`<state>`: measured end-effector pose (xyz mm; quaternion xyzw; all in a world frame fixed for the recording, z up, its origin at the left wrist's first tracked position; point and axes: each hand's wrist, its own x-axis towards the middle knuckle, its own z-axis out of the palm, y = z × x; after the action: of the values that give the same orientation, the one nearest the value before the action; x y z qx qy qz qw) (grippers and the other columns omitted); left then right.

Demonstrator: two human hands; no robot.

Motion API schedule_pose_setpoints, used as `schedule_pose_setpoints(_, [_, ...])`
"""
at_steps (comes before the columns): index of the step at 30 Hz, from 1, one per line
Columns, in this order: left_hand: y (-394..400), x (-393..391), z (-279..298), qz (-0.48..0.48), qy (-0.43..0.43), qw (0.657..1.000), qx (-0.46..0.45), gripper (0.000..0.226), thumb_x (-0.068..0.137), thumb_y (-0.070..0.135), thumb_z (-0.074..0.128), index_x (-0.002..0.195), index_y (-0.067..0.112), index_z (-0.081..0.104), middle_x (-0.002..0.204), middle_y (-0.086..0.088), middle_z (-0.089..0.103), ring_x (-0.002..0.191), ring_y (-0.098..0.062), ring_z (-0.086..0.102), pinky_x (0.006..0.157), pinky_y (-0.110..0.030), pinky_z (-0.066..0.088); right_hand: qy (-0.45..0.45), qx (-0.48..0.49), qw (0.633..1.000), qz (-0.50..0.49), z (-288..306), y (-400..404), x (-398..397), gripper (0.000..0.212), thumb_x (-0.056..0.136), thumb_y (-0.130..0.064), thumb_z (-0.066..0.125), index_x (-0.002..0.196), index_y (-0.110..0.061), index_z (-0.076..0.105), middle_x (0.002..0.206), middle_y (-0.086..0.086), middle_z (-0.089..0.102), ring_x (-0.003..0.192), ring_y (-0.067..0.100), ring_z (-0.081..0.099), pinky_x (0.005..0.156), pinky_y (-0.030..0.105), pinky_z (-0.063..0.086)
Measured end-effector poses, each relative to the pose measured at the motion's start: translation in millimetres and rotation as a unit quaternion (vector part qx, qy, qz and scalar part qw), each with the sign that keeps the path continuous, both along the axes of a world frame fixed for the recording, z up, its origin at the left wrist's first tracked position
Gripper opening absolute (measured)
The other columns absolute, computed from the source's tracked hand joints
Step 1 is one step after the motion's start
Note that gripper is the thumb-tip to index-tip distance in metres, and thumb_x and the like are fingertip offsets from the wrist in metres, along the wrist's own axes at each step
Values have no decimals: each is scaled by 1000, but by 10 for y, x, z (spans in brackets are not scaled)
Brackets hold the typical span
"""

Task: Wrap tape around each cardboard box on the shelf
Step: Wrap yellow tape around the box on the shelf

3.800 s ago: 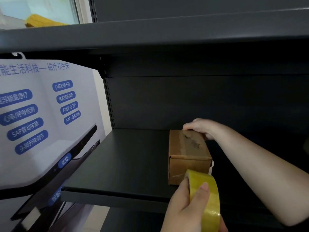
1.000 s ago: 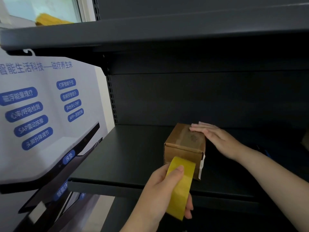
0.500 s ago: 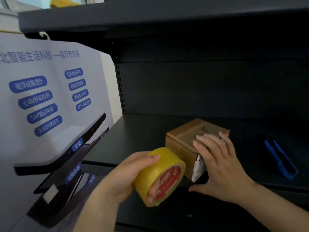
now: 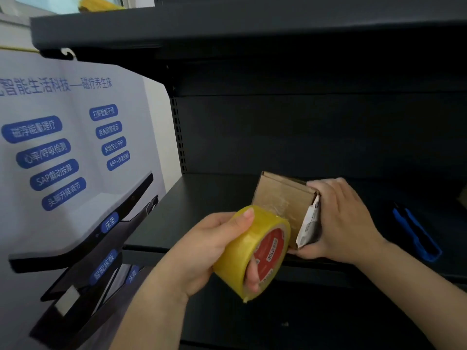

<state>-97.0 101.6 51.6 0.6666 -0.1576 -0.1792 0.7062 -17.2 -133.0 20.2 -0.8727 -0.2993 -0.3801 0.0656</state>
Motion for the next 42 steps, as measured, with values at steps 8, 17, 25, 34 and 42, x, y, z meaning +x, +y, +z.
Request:
schedule_pose_setpoints(8, [-31,-8,140,-49,-18,998,-28,31,71,30,68,100,18,69,71,-10,69,64,-23,67,61,-30,55,123,162,979,-32,102,-47,112,112,41,-59,73,130,-3,32,123,14,42,111,27,45,82,33,38])
schedule_pose_setpoints(17, [-266,5,-2,71,-13,997,-3,56,68,54,61,102,10,63,54,-8,65,45,-19,62,57,-31,56,244,388,888,44,-4,-34,239,83,55,-70,49,116,-15,38,116,2,53,105,18,53,81,34,47])
schedule_pose_setpoints(25, [-251,72,-141,-6,-50,998,-29,33,80,42,64,98,16,68,75,-9,72,67,-20,70,63,-26,55,282,471,835,34,21,-11,320,75,58,-69,41,113,-18,40,104,-6,53,94,10,53,70,25,42])
schedule_pose_setpoints(34, [-473,78,-178,-12,-56,997,60,31,84,39,55,108,20,56,78,-4,75,80,-20,71,78,-32,50,407,582,704,-5,126,-16,567,100,47,-87,39,118,-18,49,104,1,57,96,19,57,78,32,45])
schedule_pose_setpoints(42, [-619,5,-267,1,1,1000,25,30,85,43,56,103,18,57,69,-3,73,71,-17,70,67,-23,53,515,607,604,-35,140,-78,760,77,61,-88,35,101,-25,52,99,10,58,89,27,58,61,36,43])
